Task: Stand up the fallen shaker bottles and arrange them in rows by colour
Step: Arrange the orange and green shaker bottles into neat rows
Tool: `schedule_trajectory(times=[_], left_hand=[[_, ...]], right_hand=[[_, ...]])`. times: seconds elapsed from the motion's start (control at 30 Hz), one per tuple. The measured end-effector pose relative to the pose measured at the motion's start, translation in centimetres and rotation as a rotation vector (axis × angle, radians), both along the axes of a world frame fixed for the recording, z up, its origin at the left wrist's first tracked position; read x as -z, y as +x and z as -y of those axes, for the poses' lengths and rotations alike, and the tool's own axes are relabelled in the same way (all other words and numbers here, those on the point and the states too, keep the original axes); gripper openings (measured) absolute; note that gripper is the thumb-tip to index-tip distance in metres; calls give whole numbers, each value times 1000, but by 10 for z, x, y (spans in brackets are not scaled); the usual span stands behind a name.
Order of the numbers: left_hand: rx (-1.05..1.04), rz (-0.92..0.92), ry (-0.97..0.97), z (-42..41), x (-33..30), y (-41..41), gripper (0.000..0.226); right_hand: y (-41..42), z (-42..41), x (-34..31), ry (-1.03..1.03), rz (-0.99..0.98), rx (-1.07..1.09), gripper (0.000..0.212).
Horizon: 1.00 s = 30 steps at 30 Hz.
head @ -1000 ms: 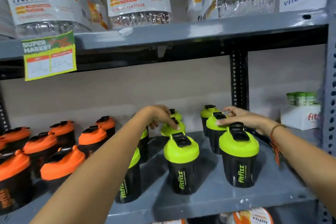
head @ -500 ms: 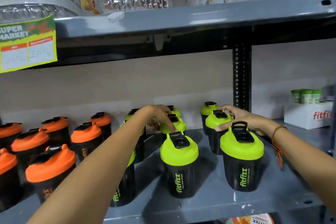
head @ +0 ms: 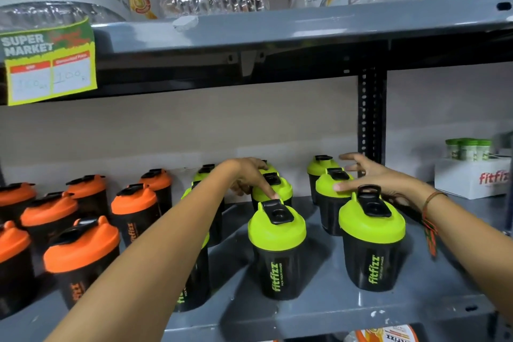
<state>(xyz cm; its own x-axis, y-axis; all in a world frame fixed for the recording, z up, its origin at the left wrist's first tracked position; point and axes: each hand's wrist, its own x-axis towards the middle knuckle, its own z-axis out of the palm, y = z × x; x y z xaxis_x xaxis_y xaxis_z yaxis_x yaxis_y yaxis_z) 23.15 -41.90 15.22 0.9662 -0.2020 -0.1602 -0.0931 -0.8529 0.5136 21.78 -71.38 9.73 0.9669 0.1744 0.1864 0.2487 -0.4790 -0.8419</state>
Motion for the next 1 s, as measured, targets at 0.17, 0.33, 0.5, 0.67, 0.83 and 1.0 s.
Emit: schedule_trajectory(times=[0.17,0.33,0.5,0.67,0.83,1.0], left_hand=[[-20,155,-113,-29,-24,-21,81],[-45,413,-136,-84,-46,-59,67],[-43,633,-81,-146,-47,-111,59],[-161,827,-268,-220,-25,-157,48],[-276,855,-574,-272,43,-181,79],[-275,566,-557,-292,111,-189,128]], right_hand=[[-32,-8,-29,84,113,113,82],[-77,-44,-68,192,294,230,30],[-142,-121,-89,307,442,214,22],[-187,-223,-57,316,459,173,40],[-188,-291,13,320,208,155,91],[-178,-320,69,324,82,170,159]])
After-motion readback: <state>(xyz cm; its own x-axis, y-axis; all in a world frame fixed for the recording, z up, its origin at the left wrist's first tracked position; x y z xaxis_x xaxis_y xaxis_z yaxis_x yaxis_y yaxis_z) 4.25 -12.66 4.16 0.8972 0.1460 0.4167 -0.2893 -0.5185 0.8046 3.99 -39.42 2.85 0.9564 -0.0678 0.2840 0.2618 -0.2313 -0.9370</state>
